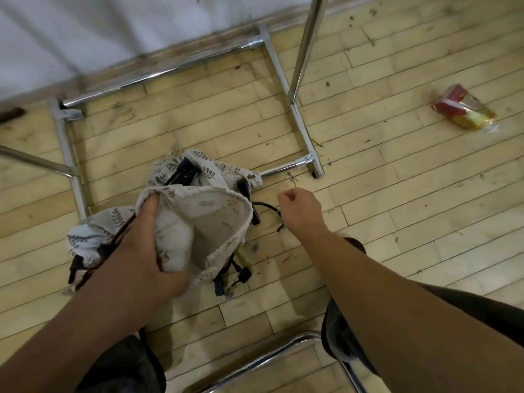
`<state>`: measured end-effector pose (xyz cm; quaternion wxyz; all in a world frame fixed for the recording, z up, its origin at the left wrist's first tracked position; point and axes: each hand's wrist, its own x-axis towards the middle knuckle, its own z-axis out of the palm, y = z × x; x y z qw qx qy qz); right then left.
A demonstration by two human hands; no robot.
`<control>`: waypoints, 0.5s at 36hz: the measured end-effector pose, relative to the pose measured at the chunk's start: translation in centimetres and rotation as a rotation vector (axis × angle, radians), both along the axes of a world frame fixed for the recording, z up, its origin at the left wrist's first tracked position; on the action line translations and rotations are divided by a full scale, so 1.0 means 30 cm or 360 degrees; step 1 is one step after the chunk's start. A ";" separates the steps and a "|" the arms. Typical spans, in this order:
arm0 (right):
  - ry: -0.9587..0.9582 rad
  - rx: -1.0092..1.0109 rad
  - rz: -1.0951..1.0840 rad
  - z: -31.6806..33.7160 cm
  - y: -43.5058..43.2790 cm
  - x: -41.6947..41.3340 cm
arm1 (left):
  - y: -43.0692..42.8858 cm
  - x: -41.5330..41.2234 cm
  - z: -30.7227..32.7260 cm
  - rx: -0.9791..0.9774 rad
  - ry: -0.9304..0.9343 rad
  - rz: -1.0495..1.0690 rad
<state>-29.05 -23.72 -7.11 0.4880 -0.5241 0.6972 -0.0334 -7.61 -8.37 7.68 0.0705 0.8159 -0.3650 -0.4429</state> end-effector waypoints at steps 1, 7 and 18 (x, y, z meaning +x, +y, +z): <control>-0.0028 -0.0017 -0.0019 0.036 0.017 0.008 | 0.002 -0.003 0.015 0.0026 0.0003 -0.0014; -0.0247 -0.0125 -0.0245 0.280 0.080 0.051 | 0.021 0.007 0.079 -0.0015 0.0055 -0.0102; -0.0532 -0.0349 0.0096 0.616 0.246 0.139 | 0.101 0.044 0.162 -0.0121 0.0197 -0.0115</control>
